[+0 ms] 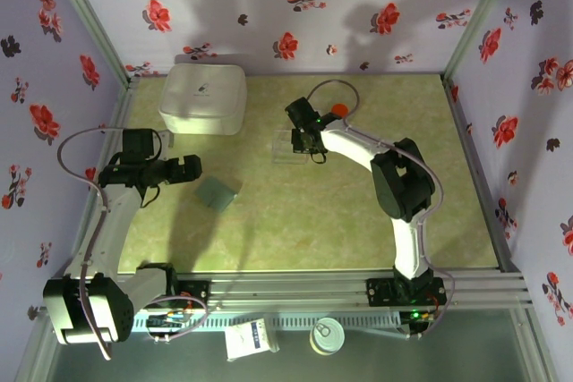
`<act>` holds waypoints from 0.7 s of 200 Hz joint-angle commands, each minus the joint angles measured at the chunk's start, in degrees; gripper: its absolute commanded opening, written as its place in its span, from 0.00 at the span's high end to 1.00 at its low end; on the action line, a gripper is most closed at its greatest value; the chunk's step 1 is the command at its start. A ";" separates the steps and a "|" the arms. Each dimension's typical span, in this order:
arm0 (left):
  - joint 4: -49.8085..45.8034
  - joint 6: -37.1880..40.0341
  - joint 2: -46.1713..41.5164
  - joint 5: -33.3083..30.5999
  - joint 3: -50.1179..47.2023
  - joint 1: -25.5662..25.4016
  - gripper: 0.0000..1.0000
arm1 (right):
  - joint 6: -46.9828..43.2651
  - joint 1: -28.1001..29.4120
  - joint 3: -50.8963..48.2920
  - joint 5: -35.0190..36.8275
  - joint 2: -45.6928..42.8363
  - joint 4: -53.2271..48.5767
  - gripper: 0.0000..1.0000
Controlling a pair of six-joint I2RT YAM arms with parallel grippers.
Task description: Take the credit cards out of the card holder
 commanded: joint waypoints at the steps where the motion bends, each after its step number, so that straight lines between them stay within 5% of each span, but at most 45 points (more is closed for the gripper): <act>1: -0.48 0.15 0.69 2.12 -0.58 0.35 0.01 | -0.26 0.75 0.14 1.05 -5.36 -1.29 0.81; 22: -2.36 -1.20 1.94 2.36 0.83 -1.34 0.04 | -0.57 1.12 -1.11 -0.69 -8.41 -1.38 0.78; 76: 0.47 -7.76 9.68 2.22 5.80 -15.24 0.03 | 1.49 1.89 -11.01 -4.60 -18.70 3.04 0.73; 140: 6.11 -7.05 30.33 8.96 14.96 -18.74 0.02 | 2.20 2.53 -20.23 -2.68 -28.09 3.06 0.67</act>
